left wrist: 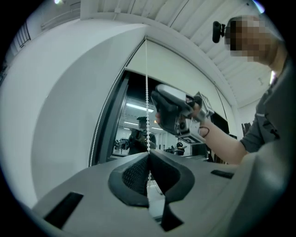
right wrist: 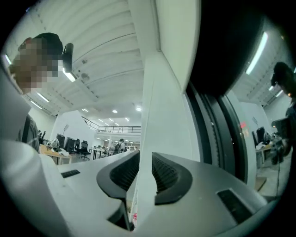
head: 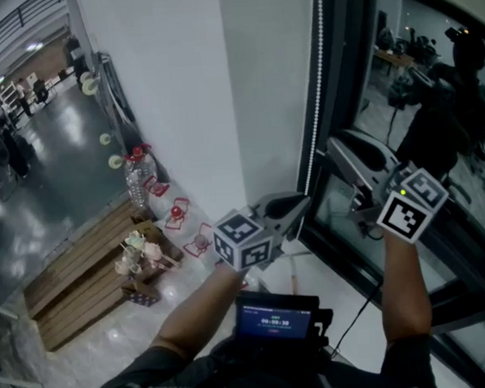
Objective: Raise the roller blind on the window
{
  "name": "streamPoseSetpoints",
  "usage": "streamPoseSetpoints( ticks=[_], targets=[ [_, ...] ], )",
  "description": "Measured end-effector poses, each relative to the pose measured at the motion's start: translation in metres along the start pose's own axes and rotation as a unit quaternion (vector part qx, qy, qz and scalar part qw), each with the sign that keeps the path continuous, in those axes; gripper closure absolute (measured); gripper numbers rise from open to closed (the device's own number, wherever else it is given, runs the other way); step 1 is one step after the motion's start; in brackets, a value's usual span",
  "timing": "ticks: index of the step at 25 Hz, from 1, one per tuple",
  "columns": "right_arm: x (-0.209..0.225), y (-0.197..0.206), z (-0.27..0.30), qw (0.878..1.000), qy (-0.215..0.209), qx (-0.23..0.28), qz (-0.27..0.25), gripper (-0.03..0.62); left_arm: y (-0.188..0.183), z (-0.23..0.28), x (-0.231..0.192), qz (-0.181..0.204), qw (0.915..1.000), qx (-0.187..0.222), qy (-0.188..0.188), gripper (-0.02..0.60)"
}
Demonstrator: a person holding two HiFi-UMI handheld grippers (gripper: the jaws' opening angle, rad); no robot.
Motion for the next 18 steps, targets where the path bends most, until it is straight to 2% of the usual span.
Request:
streamPoseSetpoints(
  ticks=[3,6,8,10,13,14,15,18],
  targets=[
    [-0.008,-0.028,0.024,0.999,-0.019,0.006,-0.026,0.500,0.000,-0.003,0.002,0.000,1.0000,0.001,0.000,0.584],
    [-0.012,-0.039,0.039,0.999,-0.030,0.014,-0.033,0.500,-0.001,-0.006,0.002,0.007,1.0000,-0.003,0.001,0.584],
    [-0.011,-0.040,0.044,0.999,-0.030,0.007,-0.039,0.500,-0.001,-0.006,0.001,0.011,0.9999,-0.002,0.000,0.584],
    [-0.010,-0.036,0.047,0.999,-0.028,-0.006,-0.044,0.540,0.000,-0.008,0.001,0.008,1.0000,-0.001,-0.002,0.583],
    [-0.008,-0.031,0.052,0.998,-0.030,-0.017,-0.044,0.540,0.001,-0.009,-0.001,0.014,0.9999,-0.002,-0.003,0.584],
    [-0.007,-0.030,0.053,0.999,-0.029,-0.017,-0.041,0.540,0.001,-0.008,-0.001,0.016,0.9999,-0.002,-0.003,0.584],
    [-0.006,-0.030,0.053,0.999,-0.029,-0.016,-0.037,0.569,-0.001,-0.008,0.000,0.017,0.9998,0.000,-0.002,0.584],
    [-0.003,-0.034,0.049,0.999,-0.029,-0.006,-0.027,0.580,-0.005,-0.004,0.005,0.018,0.9998,0.005,0.001,0.584]
  ],
)
Point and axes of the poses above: the fingertips, and each gripper's own axes: z forward along the fingers, x to its right, y out of its underside, the point moved 7 cm from there along -z, backward along the fingers, and after that the axes turned 4 degrees about -y, right-handed, at the moved point
